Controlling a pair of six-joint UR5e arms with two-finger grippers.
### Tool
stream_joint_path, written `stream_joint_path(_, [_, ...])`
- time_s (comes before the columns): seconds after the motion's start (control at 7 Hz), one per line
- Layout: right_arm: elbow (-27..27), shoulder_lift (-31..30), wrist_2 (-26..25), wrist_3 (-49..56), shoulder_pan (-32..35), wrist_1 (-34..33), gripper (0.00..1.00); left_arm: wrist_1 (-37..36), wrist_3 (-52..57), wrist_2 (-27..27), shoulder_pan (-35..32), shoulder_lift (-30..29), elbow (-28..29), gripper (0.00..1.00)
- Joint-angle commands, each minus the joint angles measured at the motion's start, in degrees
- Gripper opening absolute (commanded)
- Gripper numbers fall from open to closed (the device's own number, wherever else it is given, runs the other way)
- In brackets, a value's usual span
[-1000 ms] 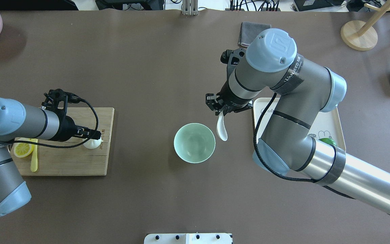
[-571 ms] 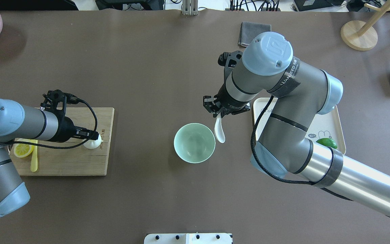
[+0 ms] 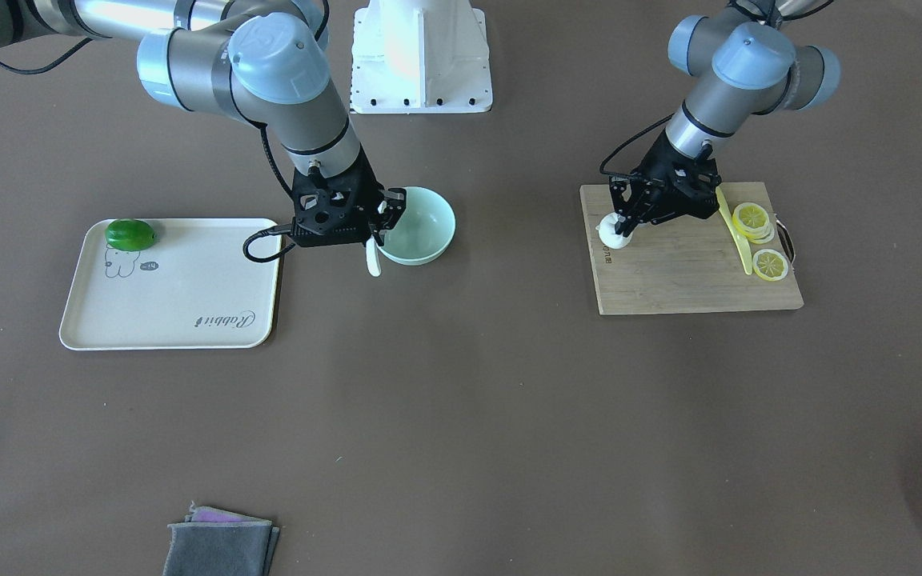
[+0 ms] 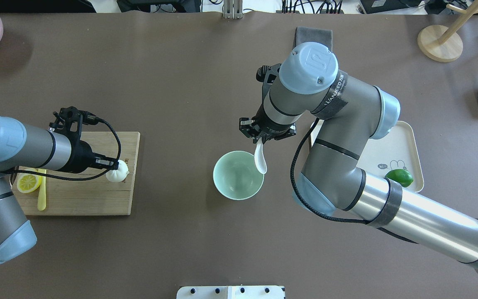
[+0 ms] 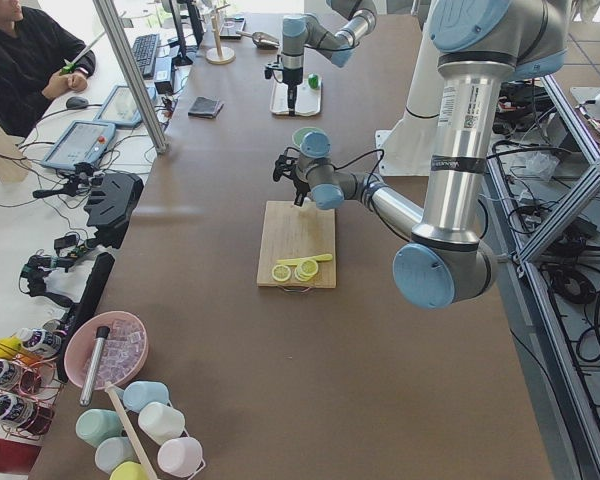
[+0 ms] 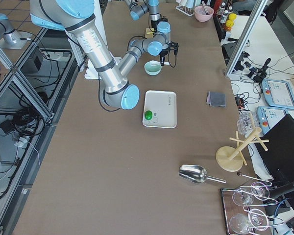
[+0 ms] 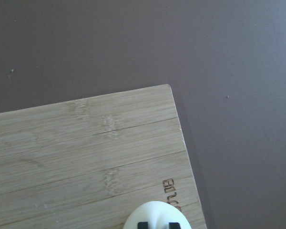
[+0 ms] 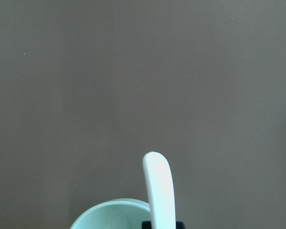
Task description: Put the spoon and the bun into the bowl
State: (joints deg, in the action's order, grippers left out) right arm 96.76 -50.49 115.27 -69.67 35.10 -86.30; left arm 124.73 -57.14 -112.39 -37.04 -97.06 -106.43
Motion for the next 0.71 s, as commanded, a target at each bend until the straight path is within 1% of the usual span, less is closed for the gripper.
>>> stream_joint_path(0.0, [-0.4, 0.7, -1.2, -0.4, -1.3, 0.1, 0.0, -0.2, 0.0, -3.2, -2.3, -1.5, -0.4, 0.0])
stream_joint_path(0.14, [-1.4, 1.9, -2.8, -0.9, -2.5, 0.1, 0.0, -2.5, 0.0, -3.2, -3.0, -3.1, -0.4, 0.0])
stream_joint_path(0.29, [-3.1, 2.4, -4.4, -0.9, -3.8, 1.8, 0.0, -5.1, 0.0, -3.2, -3.3, -5.0, -0.5, 0.0])
stream_joint_path(0.43, [-4.2, 2.2, -4.9, -3.1, -4.6, 4.7, 0.0, -5.2, 0.0, -3.2, -3.2, -5.2, -0.5, 0.0])
stream_joint_path(0.57, [-4.7, 2.3, -4.9, -3.2, -4.6, 5.3, 0.0, -5.1, 0.0, -3.1, -3.3, -5.2, -0.5, 0.0])
